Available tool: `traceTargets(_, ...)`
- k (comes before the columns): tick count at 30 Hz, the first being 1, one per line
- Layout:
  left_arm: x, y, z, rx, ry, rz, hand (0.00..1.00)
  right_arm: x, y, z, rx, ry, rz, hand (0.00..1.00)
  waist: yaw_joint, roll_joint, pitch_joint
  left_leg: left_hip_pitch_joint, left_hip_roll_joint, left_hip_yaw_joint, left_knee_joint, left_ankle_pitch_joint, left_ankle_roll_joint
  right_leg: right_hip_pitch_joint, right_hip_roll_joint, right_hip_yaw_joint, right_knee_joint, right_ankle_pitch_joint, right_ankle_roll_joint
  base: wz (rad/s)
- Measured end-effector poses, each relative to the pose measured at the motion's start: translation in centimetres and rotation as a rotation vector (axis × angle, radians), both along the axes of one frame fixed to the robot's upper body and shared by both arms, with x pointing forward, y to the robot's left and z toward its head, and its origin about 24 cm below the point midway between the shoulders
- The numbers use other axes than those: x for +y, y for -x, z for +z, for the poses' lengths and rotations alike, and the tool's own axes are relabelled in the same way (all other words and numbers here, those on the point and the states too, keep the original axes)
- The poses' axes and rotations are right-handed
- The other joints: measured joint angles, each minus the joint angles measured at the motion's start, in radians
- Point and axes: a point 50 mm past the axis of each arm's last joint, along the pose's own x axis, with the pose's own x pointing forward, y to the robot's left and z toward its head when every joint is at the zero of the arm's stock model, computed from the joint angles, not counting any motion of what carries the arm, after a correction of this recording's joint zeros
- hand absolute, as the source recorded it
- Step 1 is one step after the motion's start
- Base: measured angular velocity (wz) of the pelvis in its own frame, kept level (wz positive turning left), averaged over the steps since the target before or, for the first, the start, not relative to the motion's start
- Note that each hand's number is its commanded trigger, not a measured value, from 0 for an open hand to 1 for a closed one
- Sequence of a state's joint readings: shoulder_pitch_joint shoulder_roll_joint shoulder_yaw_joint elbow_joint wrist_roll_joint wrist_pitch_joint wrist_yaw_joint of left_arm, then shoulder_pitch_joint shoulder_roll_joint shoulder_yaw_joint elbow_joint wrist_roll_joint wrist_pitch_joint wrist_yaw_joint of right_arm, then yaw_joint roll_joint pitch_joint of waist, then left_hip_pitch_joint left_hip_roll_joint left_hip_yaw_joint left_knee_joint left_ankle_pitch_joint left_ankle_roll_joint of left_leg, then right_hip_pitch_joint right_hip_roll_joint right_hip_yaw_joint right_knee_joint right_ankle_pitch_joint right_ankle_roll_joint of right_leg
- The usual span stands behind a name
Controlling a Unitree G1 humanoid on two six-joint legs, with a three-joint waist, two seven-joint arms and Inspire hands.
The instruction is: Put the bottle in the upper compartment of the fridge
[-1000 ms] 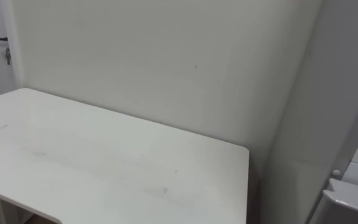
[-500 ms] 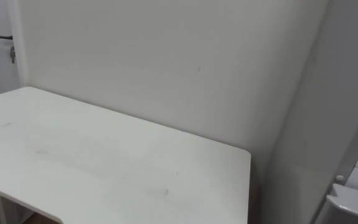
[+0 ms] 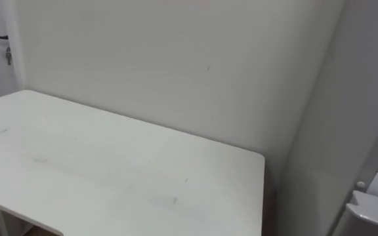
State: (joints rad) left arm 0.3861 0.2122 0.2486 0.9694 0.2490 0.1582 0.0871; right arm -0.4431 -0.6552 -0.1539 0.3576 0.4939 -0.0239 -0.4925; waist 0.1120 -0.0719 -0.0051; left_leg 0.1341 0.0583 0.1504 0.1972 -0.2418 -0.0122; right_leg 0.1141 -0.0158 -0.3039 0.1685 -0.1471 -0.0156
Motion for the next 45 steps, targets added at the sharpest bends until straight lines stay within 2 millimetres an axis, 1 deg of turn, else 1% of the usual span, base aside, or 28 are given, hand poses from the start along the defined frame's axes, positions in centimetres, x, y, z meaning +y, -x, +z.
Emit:
traceTargets(2,0.0,-0.2,0.0,-0.009,0.0,-0.005,0.0,0.6,0.1,0.4,-0.029,0.005,0.009,0.0,-0.011,0.005,-0.0007,0.0,0.0,0.002,-0.001,0.0,0.0,-0.003,0.0,-0.001,0.001,0.0,0.0,0.0)
traceTargets(4,0.0,-0.3,0.0,-0.017,0.001,-0.012,0.0,1.8,0.6,0.7,-0.081,0.012,0.027,0.0,-0.025,0.013,0.0014,-0.002,0.001,0.003,-0.007,0.0,0.0,-0.004,0.001,0.0,0.001,0.0,0.001,0.0)
traceTargets(7,-0.4,-0.7,-0.2,-0.014,0.014,-0.042,0.0,2.8,1.2,0.9,-0.12,0.016,0.048,0.0,-0.04,0.018,0.0015,-0.001,0.001,0.004,-0.009,0.0,0.0,-0.006,0.0,0.001,0.002,-0.001,0.001,0.0)
traceTargets(8,-0.5,-0.8,-0.2,-0.015,0.016,-0.049,0.0,2.9,1.3,0.8,-0.121,0.018,0.051,0.0,-0.042,0.018,0.0014,-0.002,0.001,0.004,-0.009,0.0,0.0,-0.006,0.0,0.001,0.002,-0.001,0.001,0.0)
traceTargets(10,-0.6,-1.3,-0.3,-0.025,0.02,-0.065,0.0,3.4,2.1,0.6,-0.127,0.038,0.05,0.0,-0.044,0.014,0.0005,-0.003,0.0,0.009,-0.012,0.0,0.0,-0.012,0.001,0.01,0.002,-0.001,0.001,-0.06)
traceTargets(13,-0.6,-1.4,-0.3,-0.032,0.016,-0.067,0.0,4.3,2.9,0.6,-0.16,0.028,0.045,0.0,-0.05,0.013,0.0005,-0.001,0.0,0.017,-0.014,0.0,0.0,-0.018,0.003,0.027,0.003,-0.001,0.001,-0.15)
traceTargets(14,-0.6,-1.4,-0.3,-0.035,0.012,-0.068,0.0,4.4,3.0,0.6,-0.166,0.023,0.041,0.0,-0.051,0.013,0.0005,0.0,0.0,0.019,-0.015,0.0,0.0,-0.019,0.003,0.028,0.004,-0.001,0.001,-0.09)
traceTargets(19,-0.6,-1.4,-0.2,-0.05,0.003,-0.078,0.0,5.6,4.9,0.7,-0.22,0.031,0.039,0.0,-0.055,0.016,0.0006,0.011,0.001,0.038,-0.018,0.0,0.0,-0.019,0.003,0.031,0.006,-0.001,0.001,-0.08)
traceTargets(21,-0.6,-1.4,-0.2,-0.051,0.004,-0.078,0.0,5.9,5.3,0.8,-0.248,0.033,0.027,0.0,-0.063,0.017,0.0011,0.014,0.002,0.042,-0.019,0.0,0.0,-0.019,0.004,0.033,0.007,-0.001,0.001,-0.05)
traceTargets(24,-0.8,-1.5,-0.3,-0.058,0.007,-0.084,0.0,6.5,6.2,1.0,-0.288,0.047,0.028,0.0,-0.064,0.018,0.0007,0.014,0.001,0.042,-0.029,0.0,0.0,-0.027,0.002,0.033,0.017,-0.001,0.002,-0.02)
traceTargets(26,-0.9,-1.5,-0.3,-0.057,0.011,-0.087,0.0,6.7,6.5,1.3,-0.302,0.048,0.032,0.0,-0.07,0.021,0.0025,0.012,0.0,0.045,-0.029,0.0,0.0,-0.03,0.002,0.034,0.019,-0.001,0.002,-0.04)
traceTargets(28,-1.1,-1.3,-0.4,-0.049,0.016,-0.095,0.0,7.2,6.9,1.7,-0.334,0.05,0.051,0.0,-0.079,0.023,0.0013,0.009,0.001,0.054,-0.029,0.0,0.0,-0.039,0.003,0.047,0.018,-0.001,0.002,-0.12)
traceTargets(31,-1.7,-1.2,-0.6,-0.048,0.024,-0.103,0.0,7.9,7.7,2.3,-0.397,0.044,0.078,0.0,-0.083,0.024,-0.007,0.007,0.0,0.062,-0.027,0.0,0.001,-0.046,0.004,0.055,0.022,-0.001,0.002,-0.1)
traceTargets(33,-1.9,-1.2,-0.6,-0.058,0.029,-0.106,0.0,8.3,8.2,2.5,-0.418,0.068,0.082,0.0,-0.083,0.028,-0.0076,0.01,0.0,0.064,-0.027,0.0,0.001,-0.046,0.004,0.056,0.023,-0.001,0.002,-0.04)
traceTargets(35,-2.0,-1.3,-0.7,-0.064,0.03,-0.109,0.0,8.7,8.6,2.7,-0.436,0.083,0.086,0.0,-0.084,0.031,-0.0056,0.01,0.001,0.066,-0.028,0.0,0.001,-0.047,0.004,0.055,0.024,-0.001,0.002,0.0)
traceTargets(38,-2.1,-1.3,-0.7,-0.064,0.03,-0.115,0.0,9.1,9.4,2.4,-0.447,0.125,0.079,0.0,-0.088,0.032,-0.0044,0.009,0.001,0.066,-0.029,0.0,0.001,-0.047,0.004,0.054,0.024,-0.001,0.002,0.0)
traceTargets(41,-2.3,-1.4,-0.8,-0.057,0.038,-0.13,0.0,9.4,9.9,1.7,-0.419,0.168,0.076,0.0,-0.091,0.036,-0.0043,0.002,0.001,0.066,-0.029,-0.001,0.002,-0.051,0.002,0.056,0.024,-0.001,0.002,0.0)
traceTargets(45,-2.7,-1.6,-1.1,-0.046,0.052,-0.149,0.0,10.1,10.4,0.2,-0.347,0.231,0.078,0.0,-0.088,0.048,-0.0038,0.0,0.002,0.084,-0.029,-0.001,0.002,-0.068,0.005,0.077,0.037,-0.001,0.002,-0.12)
